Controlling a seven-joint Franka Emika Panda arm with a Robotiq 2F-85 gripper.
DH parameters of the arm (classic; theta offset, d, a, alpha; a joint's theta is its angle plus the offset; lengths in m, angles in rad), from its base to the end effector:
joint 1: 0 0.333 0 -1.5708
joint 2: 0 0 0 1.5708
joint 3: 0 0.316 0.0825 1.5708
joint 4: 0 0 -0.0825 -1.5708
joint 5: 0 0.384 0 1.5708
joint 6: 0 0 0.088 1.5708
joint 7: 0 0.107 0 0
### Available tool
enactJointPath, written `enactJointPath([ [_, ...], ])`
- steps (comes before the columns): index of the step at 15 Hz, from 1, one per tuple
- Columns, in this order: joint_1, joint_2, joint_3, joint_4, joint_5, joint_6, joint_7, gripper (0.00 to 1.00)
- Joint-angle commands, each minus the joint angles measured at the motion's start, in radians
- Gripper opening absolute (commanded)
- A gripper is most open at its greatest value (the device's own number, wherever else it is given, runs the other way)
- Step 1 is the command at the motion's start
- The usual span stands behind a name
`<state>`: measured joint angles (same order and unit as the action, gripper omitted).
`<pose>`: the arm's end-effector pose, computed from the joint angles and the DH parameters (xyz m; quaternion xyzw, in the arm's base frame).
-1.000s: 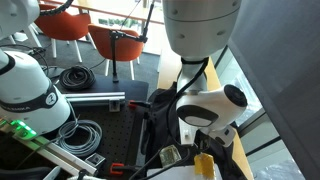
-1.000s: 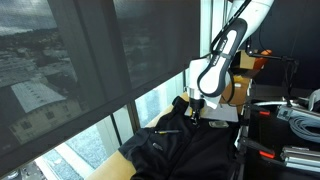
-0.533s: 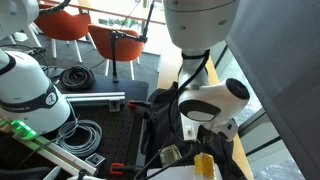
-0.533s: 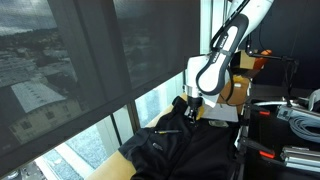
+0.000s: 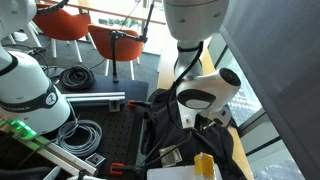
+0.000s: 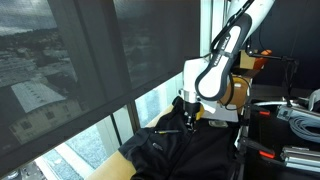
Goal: Close the zip of the jersey
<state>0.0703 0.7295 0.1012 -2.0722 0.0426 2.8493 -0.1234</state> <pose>0.5633 0.0978 0.0782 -0.9925 -0.1132 -0.0239 0.0406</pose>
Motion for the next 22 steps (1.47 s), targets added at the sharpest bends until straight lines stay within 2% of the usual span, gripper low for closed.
enactJointPath([
  [1,0.034,-0.013,0.021,0.010,-0.018,0.004,0.034,0.00],
  [11,0.126,0.044,0.028,0.079,-0.042,-0.029,0.053,0.00],
  [22,0.168,0.133,0.087,0.274,-0.029,-0.161,0.056,0.00],
])
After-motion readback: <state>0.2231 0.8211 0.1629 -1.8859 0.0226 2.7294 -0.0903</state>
